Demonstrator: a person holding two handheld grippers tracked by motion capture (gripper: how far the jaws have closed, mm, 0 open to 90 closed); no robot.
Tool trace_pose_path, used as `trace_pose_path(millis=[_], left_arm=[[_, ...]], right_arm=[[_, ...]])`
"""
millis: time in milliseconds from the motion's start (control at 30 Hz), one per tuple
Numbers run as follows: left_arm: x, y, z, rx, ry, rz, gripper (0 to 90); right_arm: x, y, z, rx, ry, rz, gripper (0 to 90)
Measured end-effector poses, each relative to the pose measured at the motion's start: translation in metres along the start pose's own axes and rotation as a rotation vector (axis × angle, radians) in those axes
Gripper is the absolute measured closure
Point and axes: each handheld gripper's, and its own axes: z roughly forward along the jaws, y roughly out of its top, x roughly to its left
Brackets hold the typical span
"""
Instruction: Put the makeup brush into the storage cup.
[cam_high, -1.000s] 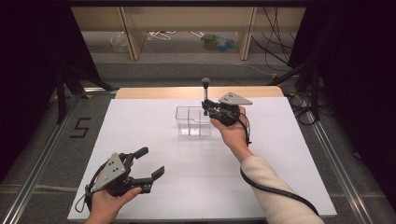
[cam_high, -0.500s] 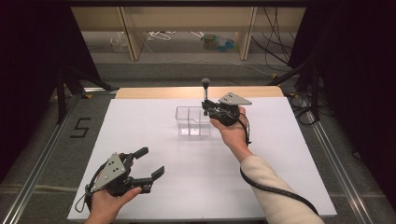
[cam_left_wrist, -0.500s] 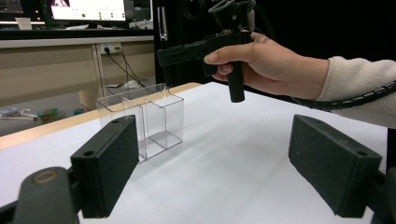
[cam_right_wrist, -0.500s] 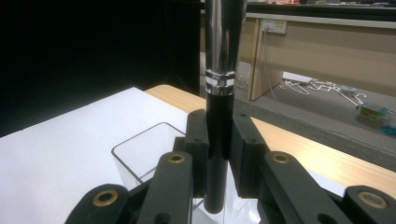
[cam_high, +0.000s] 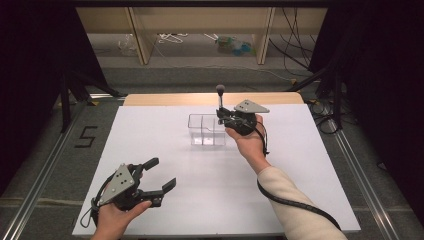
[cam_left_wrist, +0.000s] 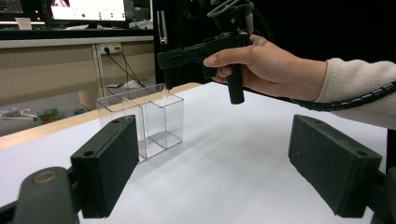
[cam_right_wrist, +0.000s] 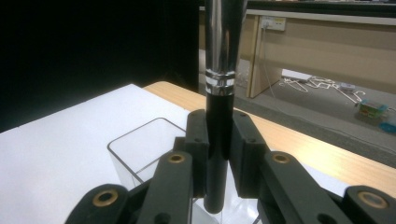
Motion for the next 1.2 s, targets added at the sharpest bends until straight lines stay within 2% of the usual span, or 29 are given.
trace_pose_path(millis=[167, 233, 267, 333, 367, 400, 433, 633, 1200], left_arm=[[-0.0004, -0.0002, 0.0001, 0.001, -0.001, -0.004, 16.1], [-0.0004, -0.0002, 0.0001, 0.002, -0.001, -0.004, 16.1], [-0.0005, -0.0002, 0.0001, 0.001, -0.001, -0.006, 16.1], [-0.0004, -0.0001, 0.0001, -0.001, -0.001, -0.004, 16.0], [-0.0004, -0.0001, 0.0000, 0.001, -0.001, -0.004, 16.1], [-0.0004, -0.0002, 0.0000, 0.001, -0.001, -0.004, 16.0], [-0.0004, -0.0002, 0.0000, 0.001, -0.001, -0.004, 16.0], [-0.0001, -0.0002, 0.0001, 0.002, -0.001, 0.001, 16.0], [-0.0005, -0.0002, 0.0000, 0.001, -0.001, -0.005, 16.0]], right_arm=[[-0.0005, -0.0009, 0.0007, -0.002, 0.000, 0.002, 79.3], [0.0002, -0.0014, 0.0001, 0.017, 0.007, 0.012, 79.3], [-0.0009, -0.0016, 0.0005, 0.008, 0.000, -0.003, 79.3], [0.0003, -0.0023, 0.0009, 0.016, 0.004, 0.018, 79.3], [-0.0011, -0.0027, 0.0016, 0.001, -0.002, -0.002, 79.3], [-0.0002, -0.0029, 0.0012, 0.014, 0.000, 0.012, 79.3], [-0.0012, -0.0032, 0.0018, 0.006, -0.004, -0.004, 79.3], [0.0006, -0.0054, 0.0030, 0.026, 0.005, 0.006, 79.3], [0.0000, -0.0094, 0.0056, 0.036, 0.000, -0.006, 79.3]])
